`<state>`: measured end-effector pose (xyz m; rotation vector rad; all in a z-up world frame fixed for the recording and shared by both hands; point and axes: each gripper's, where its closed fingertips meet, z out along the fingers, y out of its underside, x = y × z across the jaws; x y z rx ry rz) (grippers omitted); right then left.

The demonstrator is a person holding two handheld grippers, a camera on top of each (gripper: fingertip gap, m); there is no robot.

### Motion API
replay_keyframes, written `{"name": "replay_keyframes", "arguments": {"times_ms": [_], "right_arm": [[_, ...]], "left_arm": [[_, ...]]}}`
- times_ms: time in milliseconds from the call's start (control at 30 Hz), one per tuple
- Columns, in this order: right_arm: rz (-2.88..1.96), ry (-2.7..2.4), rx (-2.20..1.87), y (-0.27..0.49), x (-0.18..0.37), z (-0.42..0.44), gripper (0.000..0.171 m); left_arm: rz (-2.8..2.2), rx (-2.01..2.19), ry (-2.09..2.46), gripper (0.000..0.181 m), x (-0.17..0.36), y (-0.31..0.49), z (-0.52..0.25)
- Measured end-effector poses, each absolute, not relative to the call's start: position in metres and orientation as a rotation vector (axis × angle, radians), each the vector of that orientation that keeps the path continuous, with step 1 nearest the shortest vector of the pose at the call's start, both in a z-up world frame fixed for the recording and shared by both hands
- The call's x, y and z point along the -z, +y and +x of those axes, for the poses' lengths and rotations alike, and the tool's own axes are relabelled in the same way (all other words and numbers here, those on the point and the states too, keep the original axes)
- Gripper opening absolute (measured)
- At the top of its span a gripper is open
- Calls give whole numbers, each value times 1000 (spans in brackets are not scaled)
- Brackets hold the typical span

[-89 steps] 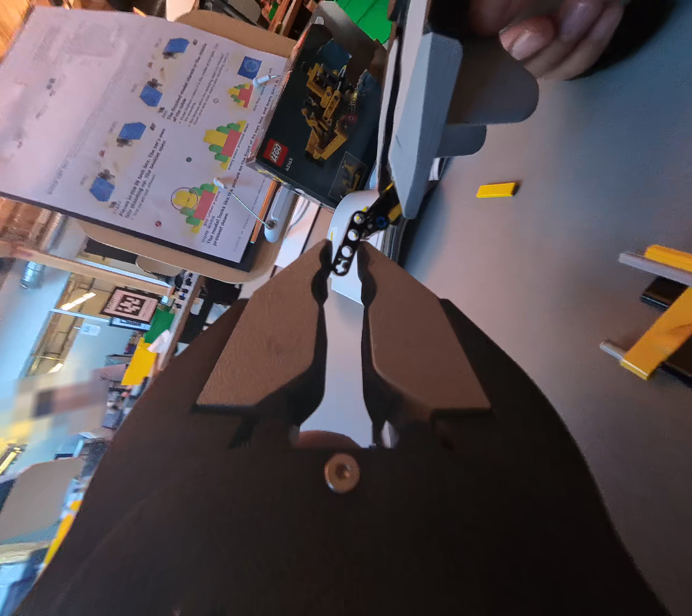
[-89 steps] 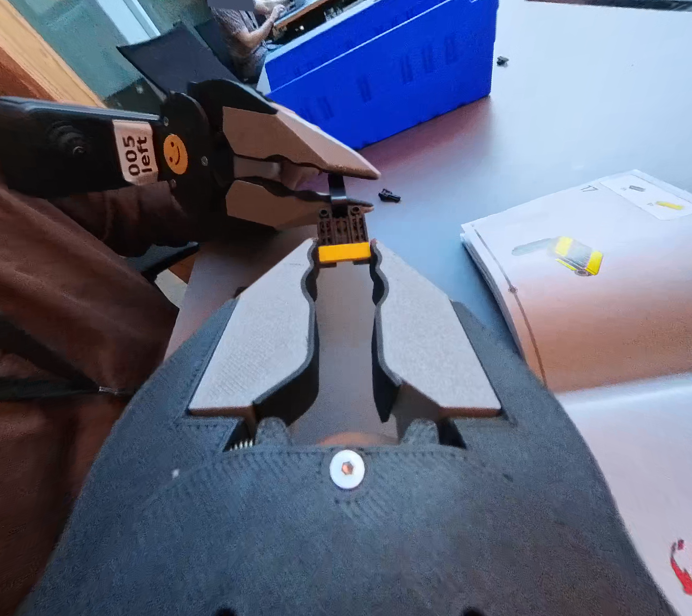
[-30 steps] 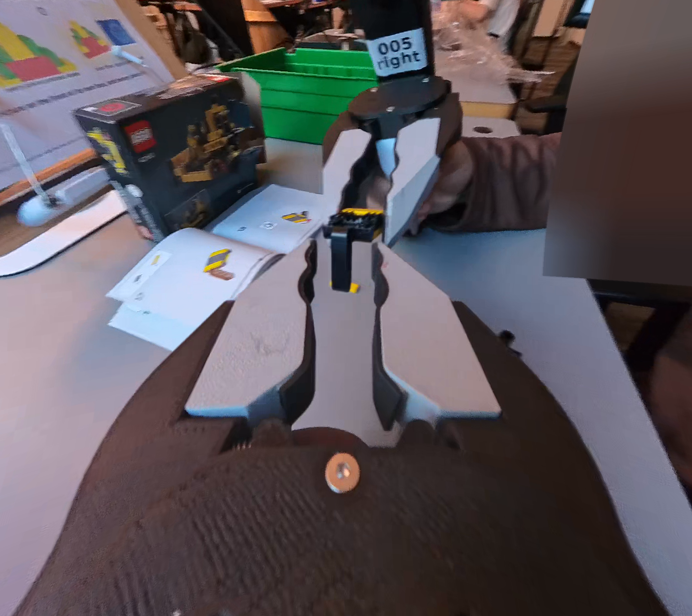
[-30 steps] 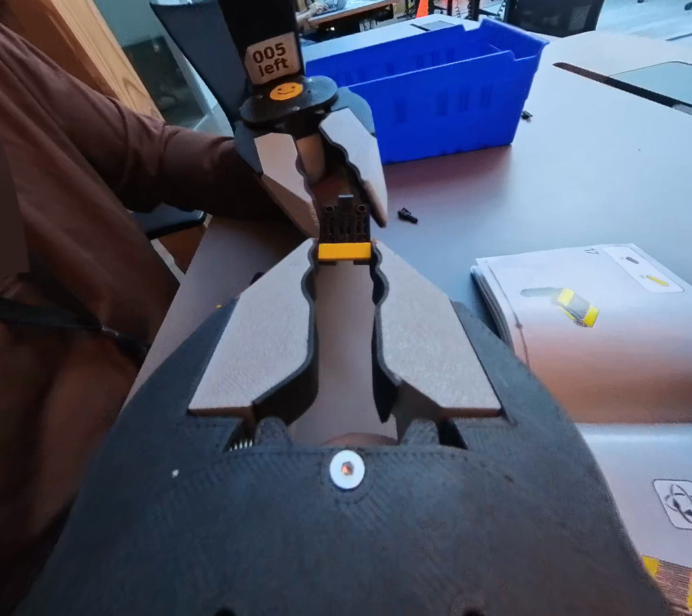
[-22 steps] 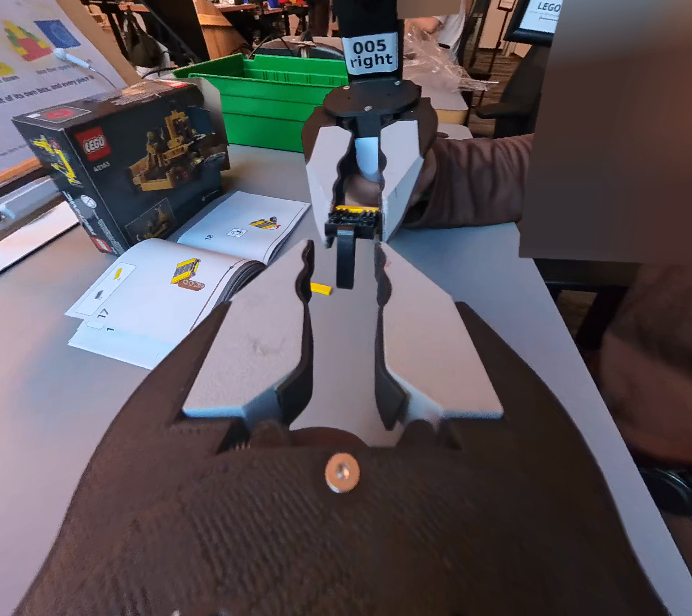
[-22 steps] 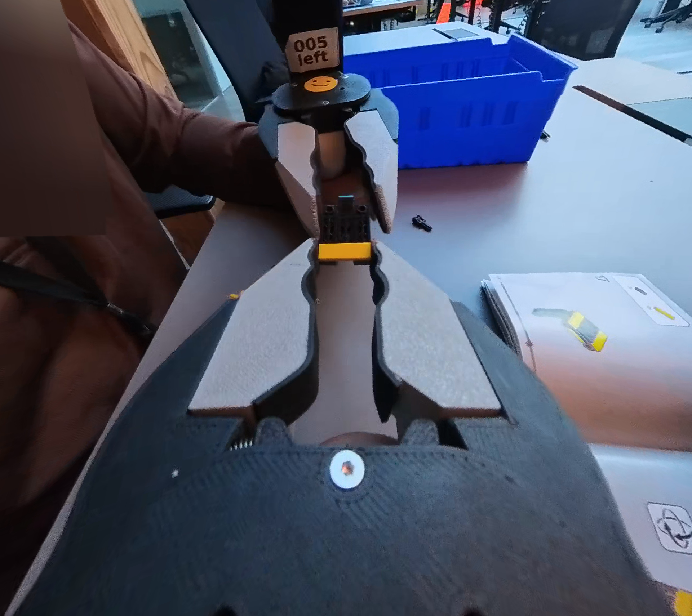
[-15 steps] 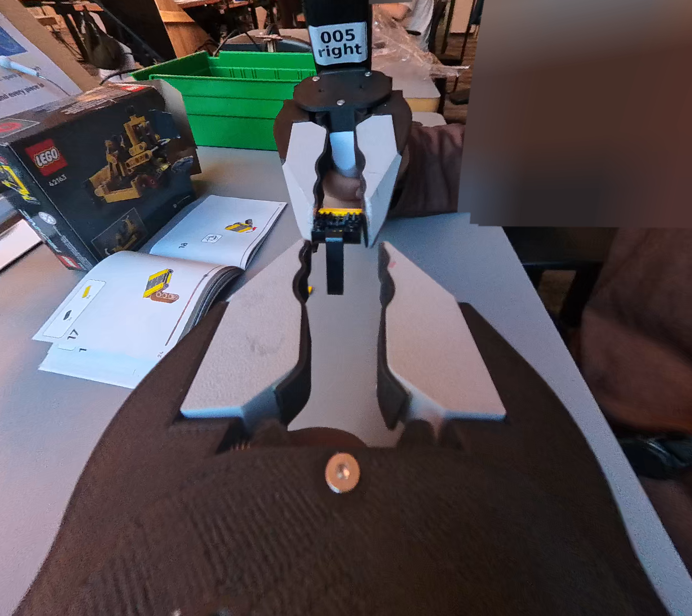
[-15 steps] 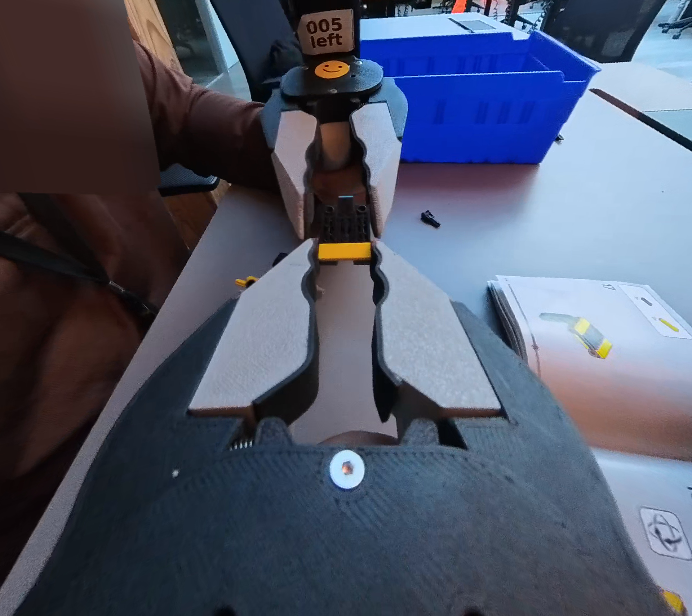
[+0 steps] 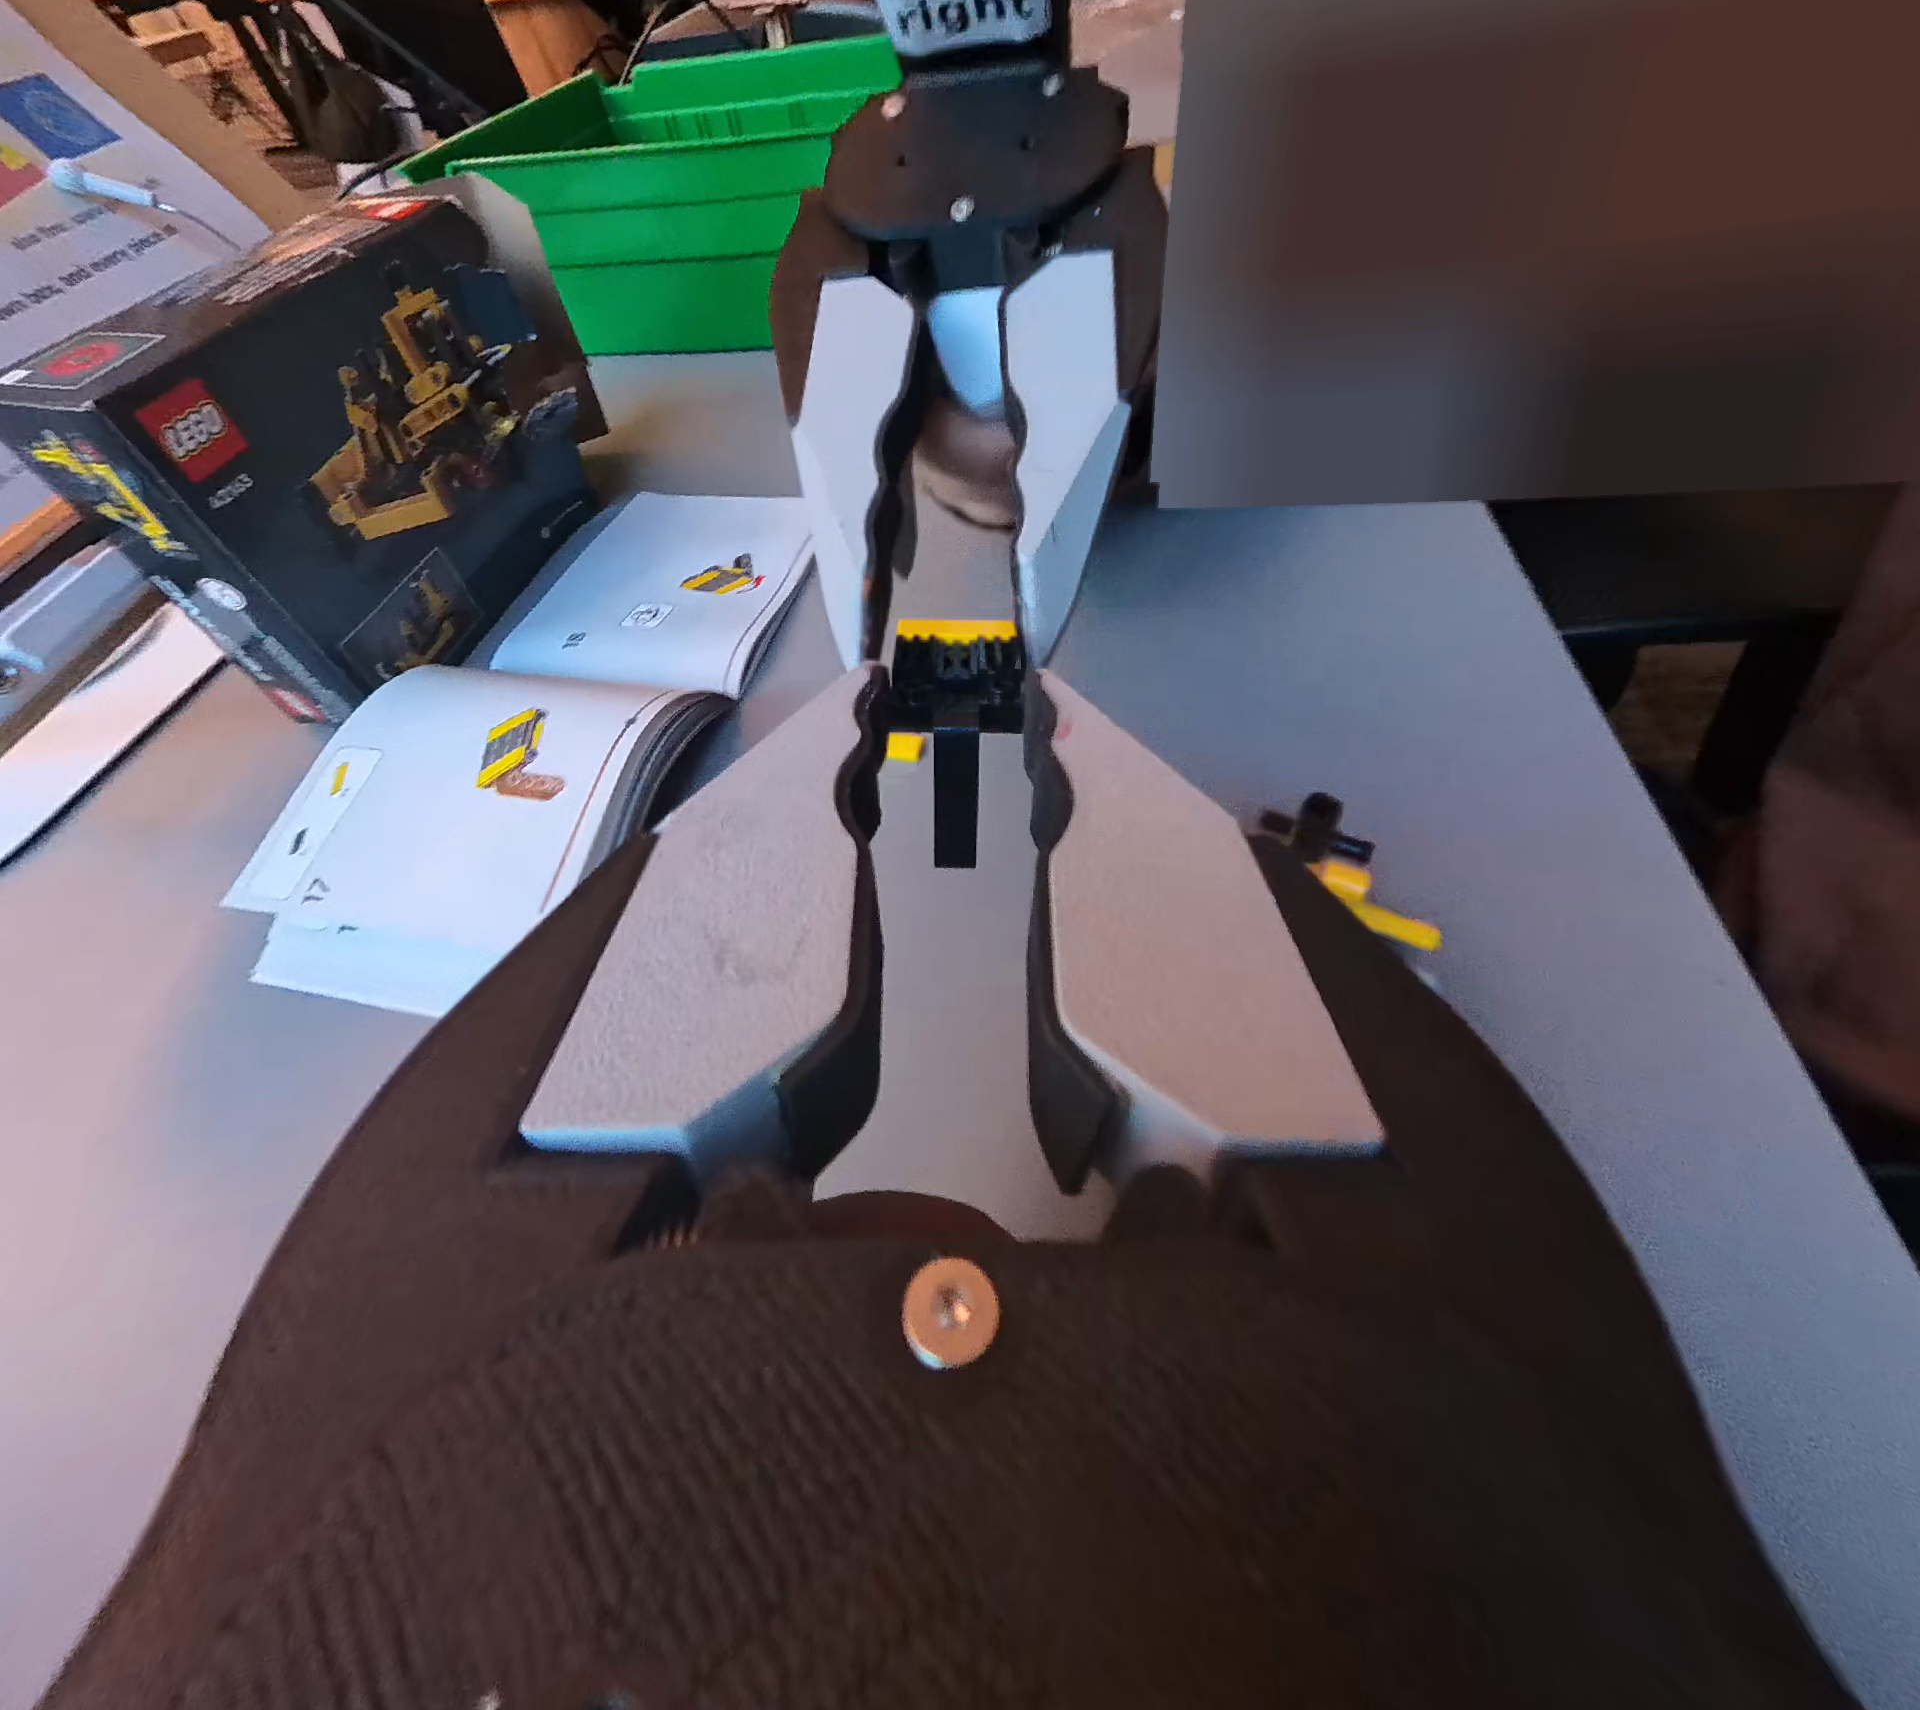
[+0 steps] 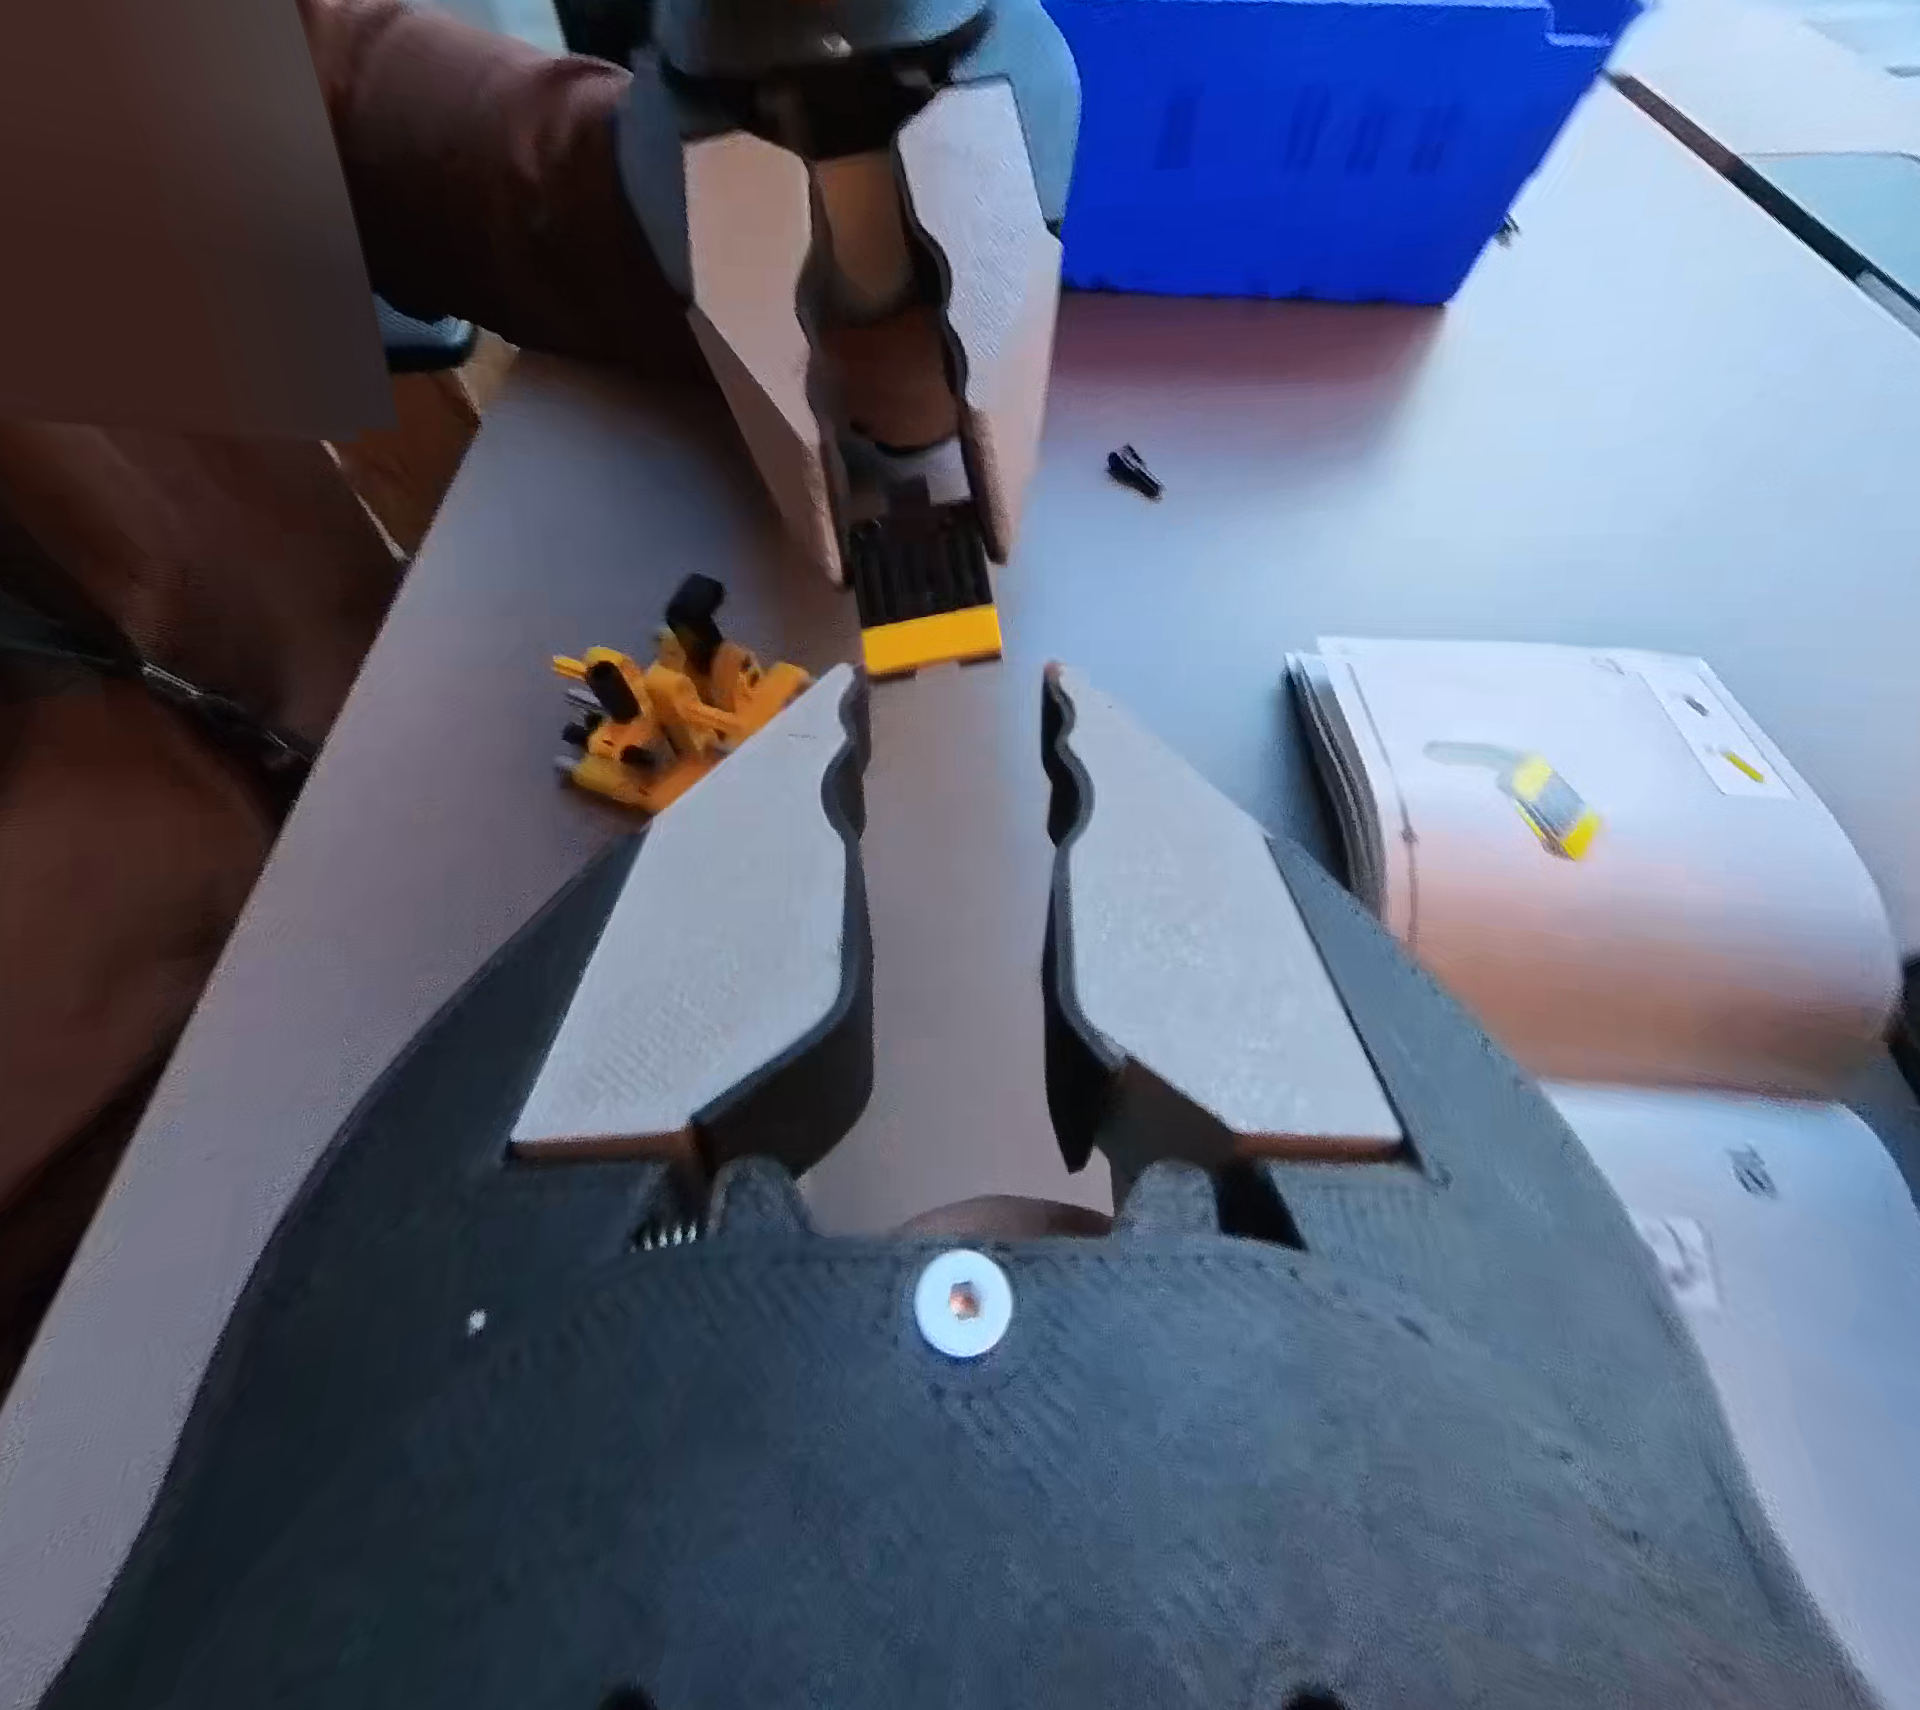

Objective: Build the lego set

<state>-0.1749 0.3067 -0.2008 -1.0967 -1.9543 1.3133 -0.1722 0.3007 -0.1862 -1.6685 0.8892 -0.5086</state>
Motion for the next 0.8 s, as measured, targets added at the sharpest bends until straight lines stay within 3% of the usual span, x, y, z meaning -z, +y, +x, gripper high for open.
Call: {"name": "replay_keyframes", "arguments": {"times_ms": [333, 800], "right_arm": [[-1390, -2079, -897, 363, 261, -155, 34], [-1292, -2117, -834, 348, 266, -164, 20]], "left_arm": [[-1913, 144, 1021, 23, 243, 316, -200], [-1884, 100, 1065, 23, 246, 316, -197]]}}
